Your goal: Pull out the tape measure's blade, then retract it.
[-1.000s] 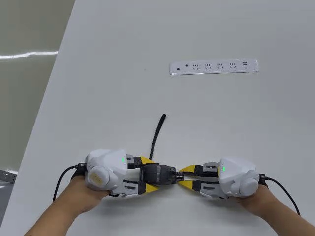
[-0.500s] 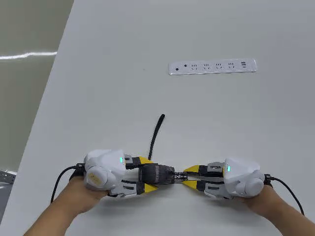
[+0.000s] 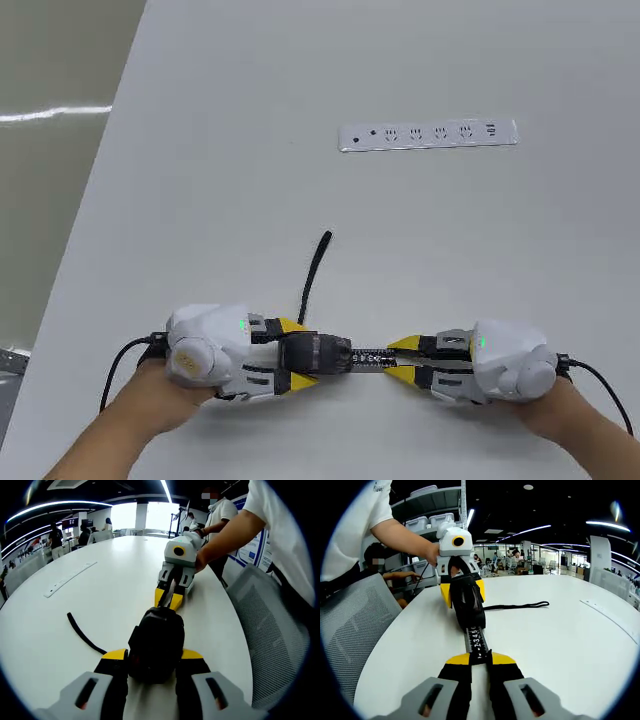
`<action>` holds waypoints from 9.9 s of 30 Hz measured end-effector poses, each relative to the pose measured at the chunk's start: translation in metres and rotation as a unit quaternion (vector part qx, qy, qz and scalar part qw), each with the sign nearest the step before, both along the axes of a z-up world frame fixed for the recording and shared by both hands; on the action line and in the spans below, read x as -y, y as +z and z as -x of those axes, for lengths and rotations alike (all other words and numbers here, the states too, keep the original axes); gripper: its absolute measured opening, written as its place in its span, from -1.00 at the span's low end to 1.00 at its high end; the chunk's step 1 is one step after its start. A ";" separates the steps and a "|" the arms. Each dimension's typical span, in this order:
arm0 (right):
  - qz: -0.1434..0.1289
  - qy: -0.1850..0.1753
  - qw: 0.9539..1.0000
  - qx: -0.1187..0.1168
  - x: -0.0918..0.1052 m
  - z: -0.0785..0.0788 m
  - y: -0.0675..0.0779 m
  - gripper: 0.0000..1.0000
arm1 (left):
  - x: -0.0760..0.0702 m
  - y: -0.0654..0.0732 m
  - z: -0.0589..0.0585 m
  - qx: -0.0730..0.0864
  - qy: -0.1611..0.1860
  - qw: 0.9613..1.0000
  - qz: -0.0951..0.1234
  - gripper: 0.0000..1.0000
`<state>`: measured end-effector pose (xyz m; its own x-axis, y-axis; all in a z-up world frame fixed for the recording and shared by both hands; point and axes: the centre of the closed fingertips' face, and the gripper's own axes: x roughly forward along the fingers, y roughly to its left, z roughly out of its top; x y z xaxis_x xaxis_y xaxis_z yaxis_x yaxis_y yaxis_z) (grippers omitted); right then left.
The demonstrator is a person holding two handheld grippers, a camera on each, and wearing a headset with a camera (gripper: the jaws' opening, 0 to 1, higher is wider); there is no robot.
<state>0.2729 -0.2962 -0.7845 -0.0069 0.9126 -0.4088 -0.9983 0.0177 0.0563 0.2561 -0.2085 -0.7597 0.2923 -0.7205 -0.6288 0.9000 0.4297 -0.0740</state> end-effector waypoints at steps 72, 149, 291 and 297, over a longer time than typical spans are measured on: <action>0.027 -0.044 0.999 -0.014 0.095 -0.016 0.002 -0.82 | -0.001 -0.001 0.001 -0.001 -0.002 1.000 -0.002 -0.34; 0.054 -0.087 0.995 -0.023 0.168 -0.035 0.011 -0.83 | -0.001 -0.001 0.000 -0.006 0.003 1.000 -0.008 -0.34; 0.014 -0.209 0.977 -0.026 0.167 -0.023 0.044 -0.19 | -0.017 0.028 -0.002 0.011 0.136 0.990 0.026 0.20; 0.014 -0.218 0.975 -0.026 0.167 -0.017 0.046 -0.13 | -0.018 0.032 0.002 0.013 0.146 0.989 0.034 0.21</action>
